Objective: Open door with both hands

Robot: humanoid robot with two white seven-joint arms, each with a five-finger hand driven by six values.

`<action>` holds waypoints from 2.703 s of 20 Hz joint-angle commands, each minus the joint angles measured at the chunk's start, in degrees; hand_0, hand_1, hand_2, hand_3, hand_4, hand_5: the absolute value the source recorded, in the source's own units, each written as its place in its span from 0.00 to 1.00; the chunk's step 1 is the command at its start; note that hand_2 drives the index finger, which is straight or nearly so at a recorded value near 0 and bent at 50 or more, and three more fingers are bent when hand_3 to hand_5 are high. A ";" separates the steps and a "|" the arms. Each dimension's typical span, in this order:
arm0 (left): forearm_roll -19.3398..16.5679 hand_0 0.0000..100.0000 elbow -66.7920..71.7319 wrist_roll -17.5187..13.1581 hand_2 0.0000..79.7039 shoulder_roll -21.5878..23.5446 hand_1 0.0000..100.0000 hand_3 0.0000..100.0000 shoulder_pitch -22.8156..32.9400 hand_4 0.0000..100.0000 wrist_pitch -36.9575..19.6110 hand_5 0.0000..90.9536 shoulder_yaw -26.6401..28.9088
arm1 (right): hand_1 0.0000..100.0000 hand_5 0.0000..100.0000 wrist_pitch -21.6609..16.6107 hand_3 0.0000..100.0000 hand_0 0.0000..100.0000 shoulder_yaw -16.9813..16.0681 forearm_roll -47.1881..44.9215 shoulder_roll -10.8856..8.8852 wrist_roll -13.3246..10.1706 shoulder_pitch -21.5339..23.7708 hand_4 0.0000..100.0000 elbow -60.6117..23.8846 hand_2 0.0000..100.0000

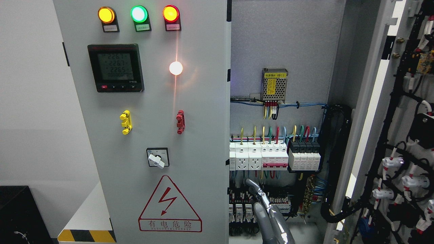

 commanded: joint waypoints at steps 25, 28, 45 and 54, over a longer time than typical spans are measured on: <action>0.11 0.00 -3.34 -0.10 0.00 0.24 0.00 0.00 1.14 0.00 0.03 0.00 0.22 | 0.00 0.00 6.29 0.00 0.19 -4.96 -4.13 2.84 0.27 -14.71 0.00 12.77 0.00; 0.11 0.00 -3.34 -0.10 0.00 0.24 0.00 0.00 1.14 0.00 0.03 0.00 0.22 | 0.00 0.00 6.29 0.00 0.19 -4.96 -5.63 2.66 0.36 -16.12 0.00 14.01 0.00; 0.19 0.00 -3.25 -0.10 0.00 0.59 0.00 0.00 1.14 0.00 0.03 0.00 0.14 | 0.00 0.00 8.67 0.00 0.19 -4.79 -12.04 2.13 0.97 -19.99 0.00 14.54 0.00; 0.20 0.00 -3.34 -0.10 0.00 0.68 0.00 0.00 1.14 0.00 0.12 0.00 0.14 | 0.00 0.00 8.67 0.00 0.19 -4.61 -13.19 1.96 1.24 -20.17 0.00 15.33 0.00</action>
